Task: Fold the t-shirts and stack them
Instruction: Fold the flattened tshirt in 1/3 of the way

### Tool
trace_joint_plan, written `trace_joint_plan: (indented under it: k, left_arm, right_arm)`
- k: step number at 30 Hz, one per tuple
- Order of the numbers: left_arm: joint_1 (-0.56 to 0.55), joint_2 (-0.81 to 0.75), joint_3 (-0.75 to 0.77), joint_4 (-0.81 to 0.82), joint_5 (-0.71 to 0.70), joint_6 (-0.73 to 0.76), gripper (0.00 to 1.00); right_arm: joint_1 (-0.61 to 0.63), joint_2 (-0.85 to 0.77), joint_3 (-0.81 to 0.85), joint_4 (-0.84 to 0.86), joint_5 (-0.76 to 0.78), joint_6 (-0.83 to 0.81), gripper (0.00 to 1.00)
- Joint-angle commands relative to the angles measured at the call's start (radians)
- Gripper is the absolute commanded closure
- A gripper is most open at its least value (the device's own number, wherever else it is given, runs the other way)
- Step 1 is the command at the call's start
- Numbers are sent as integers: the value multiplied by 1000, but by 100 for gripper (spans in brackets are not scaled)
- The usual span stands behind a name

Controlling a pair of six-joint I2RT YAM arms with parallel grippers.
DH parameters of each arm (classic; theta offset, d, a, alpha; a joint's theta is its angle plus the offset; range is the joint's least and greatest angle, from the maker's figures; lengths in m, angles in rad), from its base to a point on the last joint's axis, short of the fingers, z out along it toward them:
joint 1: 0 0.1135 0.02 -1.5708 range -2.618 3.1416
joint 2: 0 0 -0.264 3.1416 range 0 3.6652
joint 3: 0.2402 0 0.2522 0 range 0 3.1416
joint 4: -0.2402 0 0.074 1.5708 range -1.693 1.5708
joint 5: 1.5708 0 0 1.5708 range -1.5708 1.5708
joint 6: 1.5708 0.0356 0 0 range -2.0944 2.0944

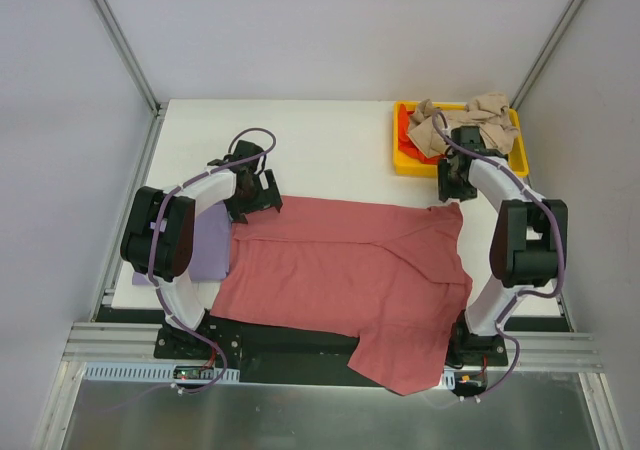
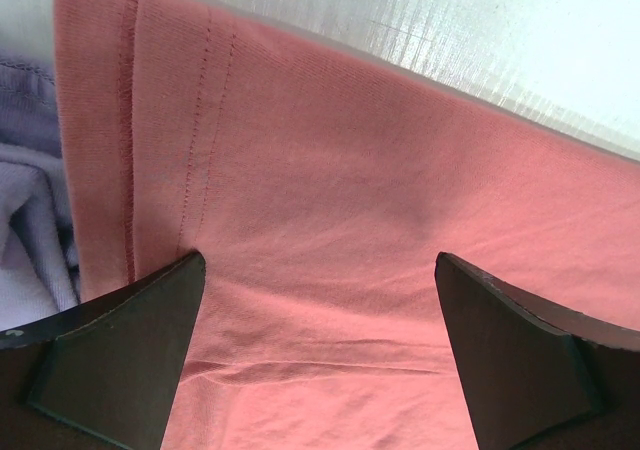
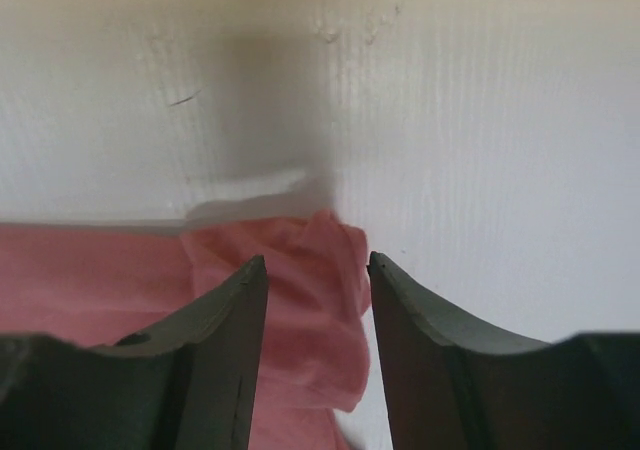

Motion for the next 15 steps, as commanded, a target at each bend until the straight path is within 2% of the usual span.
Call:
trace_joint_plan:
  k: [1, 5, 10, 13, 15]
  left_arm:
    - [16, 22, 4, -10, -10, 36, 1]
    - [16, 20, 4, -10, -18, 36, 1]
    - [16, 28, 3, -10, -24, 34, 1]
    - [16, 25, -2, -10, -29, 34, 1]
    - [18, 20, -5, -10, -32, 33, 1]
  right_arm:
    - [-10, 58, 40, -62, 161, -40, 52]
    - [-12, 87, 37, -59, 181, -38, 57]
    - [-15, 93, 31, 2, 183, 29, 89]
    - [-33, 47, -3, 57, 172, 113, 99]
    - [-76, 2, -32, 76, 116, 187, 99]
